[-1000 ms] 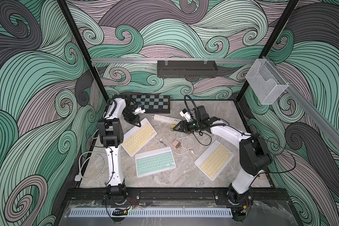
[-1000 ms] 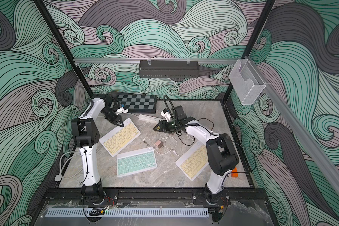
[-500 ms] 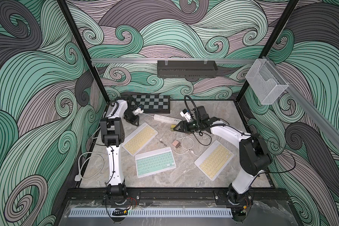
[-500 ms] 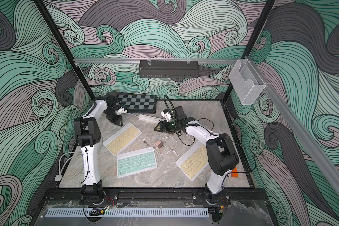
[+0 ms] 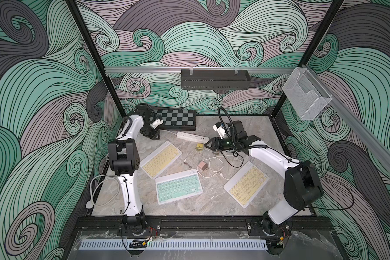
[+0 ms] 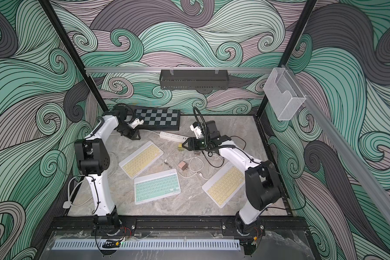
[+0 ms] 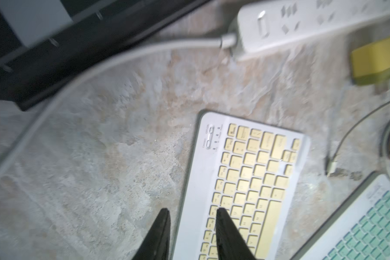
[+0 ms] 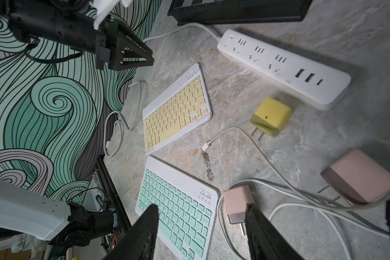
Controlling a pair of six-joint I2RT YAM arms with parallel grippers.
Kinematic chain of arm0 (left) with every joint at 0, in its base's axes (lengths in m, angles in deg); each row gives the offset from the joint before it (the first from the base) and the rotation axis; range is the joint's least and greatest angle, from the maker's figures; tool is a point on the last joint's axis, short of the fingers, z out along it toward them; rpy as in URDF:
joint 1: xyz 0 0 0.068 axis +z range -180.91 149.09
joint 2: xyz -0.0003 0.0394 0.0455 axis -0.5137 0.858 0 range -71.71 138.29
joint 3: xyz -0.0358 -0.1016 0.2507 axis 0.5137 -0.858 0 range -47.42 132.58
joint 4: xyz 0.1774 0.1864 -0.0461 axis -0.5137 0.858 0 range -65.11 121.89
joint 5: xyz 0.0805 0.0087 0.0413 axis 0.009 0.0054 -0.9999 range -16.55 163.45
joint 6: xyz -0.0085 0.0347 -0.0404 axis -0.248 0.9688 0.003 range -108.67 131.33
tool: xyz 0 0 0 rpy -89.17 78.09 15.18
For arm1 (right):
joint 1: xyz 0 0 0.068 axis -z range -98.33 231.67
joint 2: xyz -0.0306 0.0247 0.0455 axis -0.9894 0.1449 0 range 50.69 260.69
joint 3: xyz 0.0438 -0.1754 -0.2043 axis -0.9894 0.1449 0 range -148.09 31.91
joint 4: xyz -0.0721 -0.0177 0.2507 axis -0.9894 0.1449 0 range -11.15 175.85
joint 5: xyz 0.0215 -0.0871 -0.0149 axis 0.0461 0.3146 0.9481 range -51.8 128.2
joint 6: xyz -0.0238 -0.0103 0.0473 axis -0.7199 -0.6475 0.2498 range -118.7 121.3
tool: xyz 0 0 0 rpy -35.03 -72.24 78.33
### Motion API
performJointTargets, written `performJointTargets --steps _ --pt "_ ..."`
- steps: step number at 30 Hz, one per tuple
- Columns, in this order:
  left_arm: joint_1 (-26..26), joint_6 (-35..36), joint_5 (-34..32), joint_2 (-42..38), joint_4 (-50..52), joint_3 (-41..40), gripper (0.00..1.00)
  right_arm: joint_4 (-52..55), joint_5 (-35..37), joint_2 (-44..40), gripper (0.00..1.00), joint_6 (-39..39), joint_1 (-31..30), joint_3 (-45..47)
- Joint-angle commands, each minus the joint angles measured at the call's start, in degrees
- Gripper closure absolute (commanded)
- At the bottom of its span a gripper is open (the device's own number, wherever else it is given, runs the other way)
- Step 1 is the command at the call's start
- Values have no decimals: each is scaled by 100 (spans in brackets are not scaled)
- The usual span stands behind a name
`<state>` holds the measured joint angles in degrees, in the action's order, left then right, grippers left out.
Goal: Unplug the wireless keyboard
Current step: Place the keyboard at the center of the board, then reset both arms
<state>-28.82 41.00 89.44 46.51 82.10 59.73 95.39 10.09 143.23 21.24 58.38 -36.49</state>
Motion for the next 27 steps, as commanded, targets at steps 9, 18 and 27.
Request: performJointTargets --steps 9,18,27 --pt "-516 -1996 1390 -3164 -2852 -2700 71 -27 1431 -1314 35 -805 505 588" --pt "-964 -3203 646 -4627 -3489 -4351 64 -1008 3800 -2640 29 -1361 645 1718" --pt "-1167 -3828 47 -4838 -3895 -5228 64 -3399 4947 -2678 6 -2322 968 3411"
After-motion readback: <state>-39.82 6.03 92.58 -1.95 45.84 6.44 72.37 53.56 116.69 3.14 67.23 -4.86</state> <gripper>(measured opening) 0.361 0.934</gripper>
